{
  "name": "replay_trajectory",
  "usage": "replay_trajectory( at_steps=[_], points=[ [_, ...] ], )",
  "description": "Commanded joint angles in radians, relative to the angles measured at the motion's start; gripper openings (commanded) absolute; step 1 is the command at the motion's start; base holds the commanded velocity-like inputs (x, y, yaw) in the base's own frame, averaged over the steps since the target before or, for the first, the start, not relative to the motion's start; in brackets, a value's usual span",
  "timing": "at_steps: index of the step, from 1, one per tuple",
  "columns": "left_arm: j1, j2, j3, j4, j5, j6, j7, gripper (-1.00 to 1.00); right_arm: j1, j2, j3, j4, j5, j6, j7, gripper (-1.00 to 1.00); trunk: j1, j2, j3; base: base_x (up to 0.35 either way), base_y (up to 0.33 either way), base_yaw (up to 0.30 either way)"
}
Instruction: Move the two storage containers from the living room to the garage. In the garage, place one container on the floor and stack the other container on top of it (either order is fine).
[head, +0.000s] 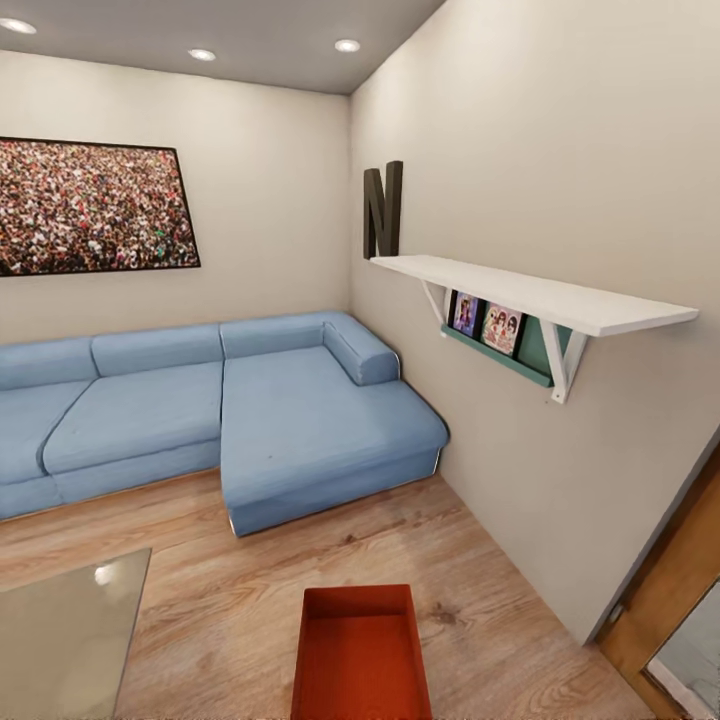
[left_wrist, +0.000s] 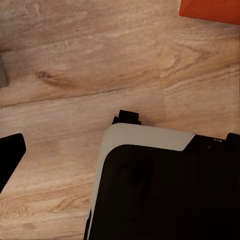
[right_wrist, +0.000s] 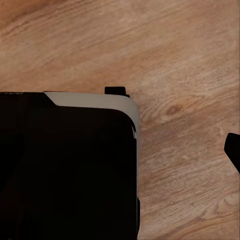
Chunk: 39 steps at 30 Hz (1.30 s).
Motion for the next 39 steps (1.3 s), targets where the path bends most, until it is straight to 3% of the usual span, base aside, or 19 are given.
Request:
replay_trajectory(
  at_steps=[1, 39],
  points=[
    [-0.001, 0.000, -0.009, 0.001, 0.008, -0.003, 0.002, 1.00, -0.001, 0.000, 0.005, 0.003, -0.004, -0.005, -0.002, 1.00, 0.000, -0.001, -0.003, 0.000, 0.000, 0.000],
    [-0.001, 0.000, -0.007, 0.001, 0.008, -0.003, 0.001, 1.00, -0.001, 0.002, 0.005, 0.003, -0.004, -0.005, -0.008, 1.00, 0.000, -0.001, -0.063, 0.000, -0.025, 0.000]
  ],
)
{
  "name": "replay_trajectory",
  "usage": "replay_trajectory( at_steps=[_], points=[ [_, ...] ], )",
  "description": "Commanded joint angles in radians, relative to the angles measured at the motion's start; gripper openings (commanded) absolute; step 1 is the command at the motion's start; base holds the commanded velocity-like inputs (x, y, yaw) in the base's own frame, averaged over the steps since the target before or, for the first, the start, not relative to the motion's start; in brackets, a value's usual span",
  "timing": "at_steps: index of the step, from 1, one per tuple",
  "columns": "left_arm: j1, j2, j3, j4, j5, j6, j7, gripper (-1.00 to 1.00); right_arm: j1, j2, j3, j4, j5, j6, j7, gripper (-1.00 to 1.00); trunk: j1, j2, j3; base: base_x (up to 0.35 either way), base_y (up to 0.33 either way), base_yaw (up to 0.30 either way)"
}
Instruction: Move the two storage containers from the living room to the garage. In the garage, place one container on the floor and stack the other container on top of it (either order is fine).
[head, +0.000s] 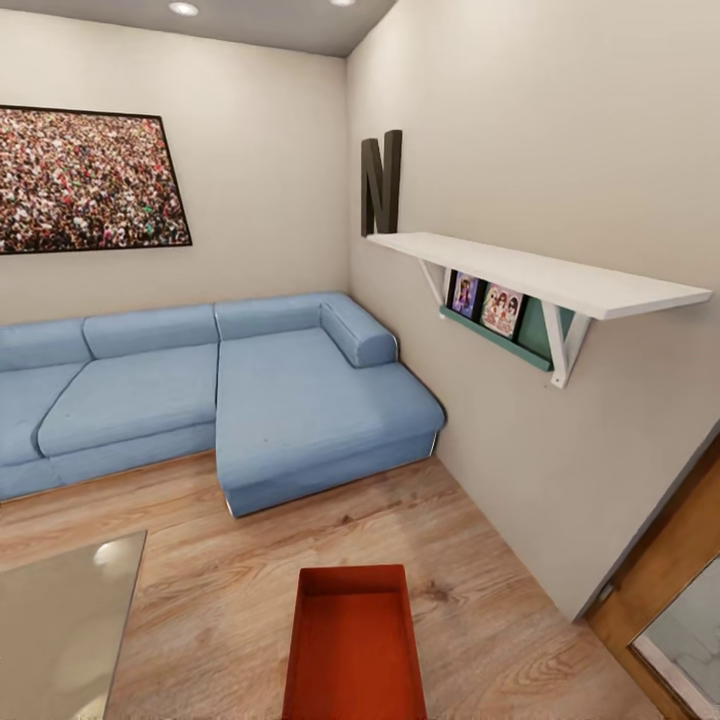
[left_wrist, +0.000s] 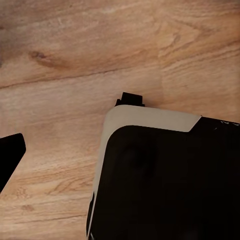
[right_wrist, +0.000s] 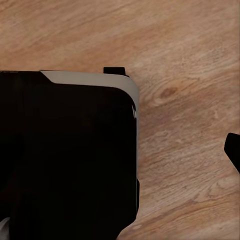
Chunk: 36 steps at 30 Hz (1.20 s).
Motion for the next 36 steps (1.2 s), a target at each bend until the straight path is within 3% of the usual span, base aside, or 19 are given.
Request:
replay_trajectory(
  at_steps=[1, 20, 36],
  points=[
    [-0.001, 0.000, -0.009, 0.001, 0.008, -0.003, 0.002, 1.00, -0.001, 0.000, 0.005, 0.003, -0.004, -0.005, -0.002, 1.00, 0.000, -0.001, -0.003, 0.000, 0.000, 0.025],
    [-0.001, 0.000, -0.009, 0.001, 0.008, -0.003, 0.002, 1.00, -0.001, 0.000, 0.005, 0.003, -0.004, -0.005, 0.000, 1.00, 0.000, -0.001, -0.030, 0.000, 0.000, 0.144],
    [-0.001, 0.000, -0.009, 0.001, 0.008, -0.003, 0.002, 1.00, -0.001, 0.000, 0.005, 0.003, -0.004, -0.005, -0.003, 1.00, 0.000, -0.001, -0.052, 0.000, 0.000, -0.006]
  ],
)
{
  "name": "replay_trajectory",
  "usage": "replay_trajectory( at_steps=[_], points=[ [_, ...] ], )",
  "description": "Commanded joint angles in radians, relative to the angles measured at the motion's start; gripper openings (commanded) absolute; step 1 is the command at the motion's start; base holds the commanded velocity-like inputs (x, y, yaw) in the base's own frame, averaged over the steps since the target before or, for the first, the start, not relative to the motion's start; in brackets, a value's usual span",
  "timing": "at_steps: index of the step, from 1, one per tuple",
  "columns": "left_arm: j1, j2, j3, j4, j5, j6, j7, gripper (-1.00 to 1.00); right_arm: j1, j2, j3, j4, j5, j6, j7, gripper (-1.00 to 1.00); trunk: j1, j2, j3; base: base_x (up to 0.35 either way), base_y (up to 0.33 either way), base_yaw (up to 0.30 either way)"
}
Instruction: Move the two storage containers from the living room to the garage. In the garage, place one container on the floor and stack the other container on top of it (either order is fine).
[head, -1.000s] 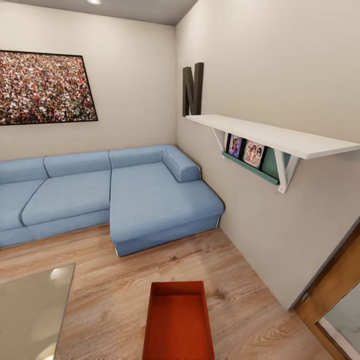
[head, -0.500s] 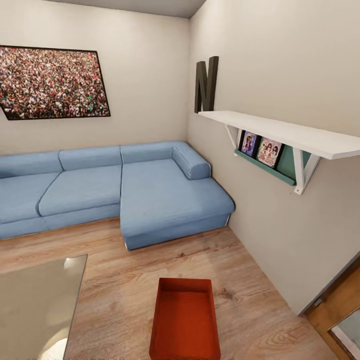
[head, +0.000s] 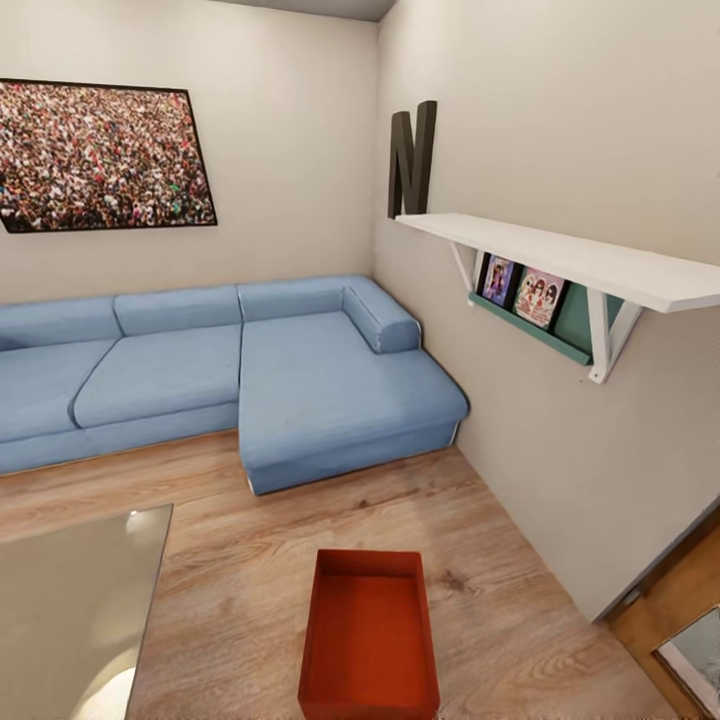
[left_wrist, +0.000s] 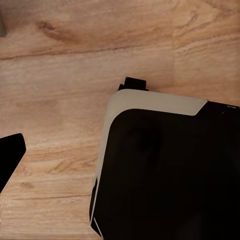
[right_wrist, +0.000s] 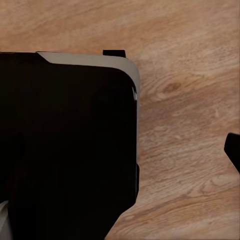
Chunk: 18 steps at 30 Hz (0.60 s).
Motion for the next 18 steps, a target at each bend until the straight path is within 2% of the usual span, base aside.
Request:
replay_trajectory(
  at_steps=[1, 6, 18],
  points=[
    [0.000, 0.000, -0.008, 0.000, 0.008, -0.003, 0.002, 1.00, -0.001, 0.000, 0.006, 0.003, -0.004, -0.005, -0.002, 1.00, 0.000, -0.001, -0.002, 0.000, 0.000, -0.103],
    [0.000, 0.000, -0.008, 0.000, 0.008, -0.003, 0.002, 1.00, -0.001, 0.001, 0.006, 0.003, -0.004, -0.005, -0.002, 1.00, 0.000, -0.001, -0.007, 0.000, 0.000, -0.100],
    [0.000, 0.000, -0.009, 0.000, 0.008, -0.003, 0.002, 1.00, -0.001, 0.002, 0.005, 0.003, -0.004, -0.005, -0.001, 1.00, 0.000, -0.001, -0.016, 0.000, 0.000, -0.031]
  ],
)
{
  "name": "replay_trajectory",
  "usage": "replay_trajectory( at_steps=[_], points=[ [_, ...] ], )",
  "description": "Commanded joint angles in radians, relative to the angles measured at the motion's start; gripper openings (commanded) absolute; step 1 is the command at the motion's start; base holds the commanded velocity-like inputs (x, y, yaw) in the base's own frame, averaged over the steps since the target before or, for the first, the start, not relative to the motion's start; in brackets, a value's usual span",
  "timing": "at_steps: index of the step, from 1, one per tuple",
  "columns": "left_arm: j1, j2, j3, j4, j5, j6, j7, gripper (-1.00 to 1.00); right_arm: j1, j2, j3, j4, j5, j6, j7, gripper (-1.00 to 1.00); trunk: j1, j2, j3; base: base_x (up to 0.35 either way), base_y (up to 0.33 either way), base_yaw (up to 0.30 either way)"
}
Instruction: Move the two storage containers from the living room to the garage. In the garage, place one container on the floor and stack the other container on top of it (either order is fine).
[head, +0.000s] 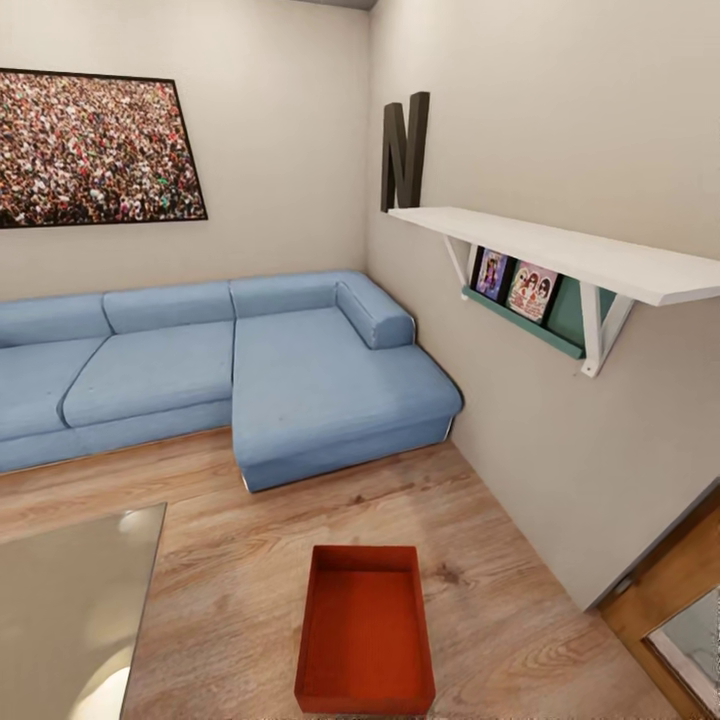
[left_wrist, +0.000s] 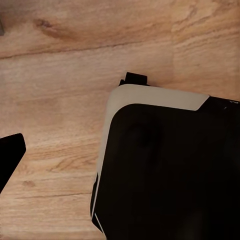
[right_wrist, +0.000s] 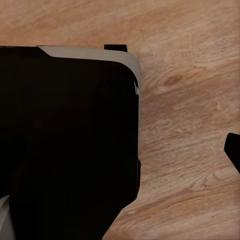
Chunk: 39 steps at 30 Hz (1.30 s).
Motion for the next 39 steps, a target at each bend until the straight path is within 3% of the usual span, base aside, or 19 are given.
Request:
replay_trajectory(
  at_steps=[1, 25, 39],
  points=[
    [0.000, 0.000, -0.009, 0.000, 0.008, -0.003, 0.002, 1.00, -0.001, 0.000, 0.006, 0.003, -0.004, -0.005, -0.002, 1.00, 0.000, -0.001, -0.003, 0.000, 0.000, -0.060],
    [0.000, 0.000, -0.008, 0.000, 0.008, -0.004, 0.002, 1.00, -0.001, 0.000, 0.008, 0.003, -0.004, -0.005, 0.000, 1.00, 0.000, -0.001, -0.038, 0.000, 0.000, -0.124],
    [0.000, 0.000, -0.008, 0.000, 0.008, -0.003, 0.002, 1.00, -0.001, 0.002, 0.010, 0.003, -0.004, 0.004, -0.002, 1.00, 0.000, -0.001, -0.060, 0.000, 0.000, -0.008]
  ],
)
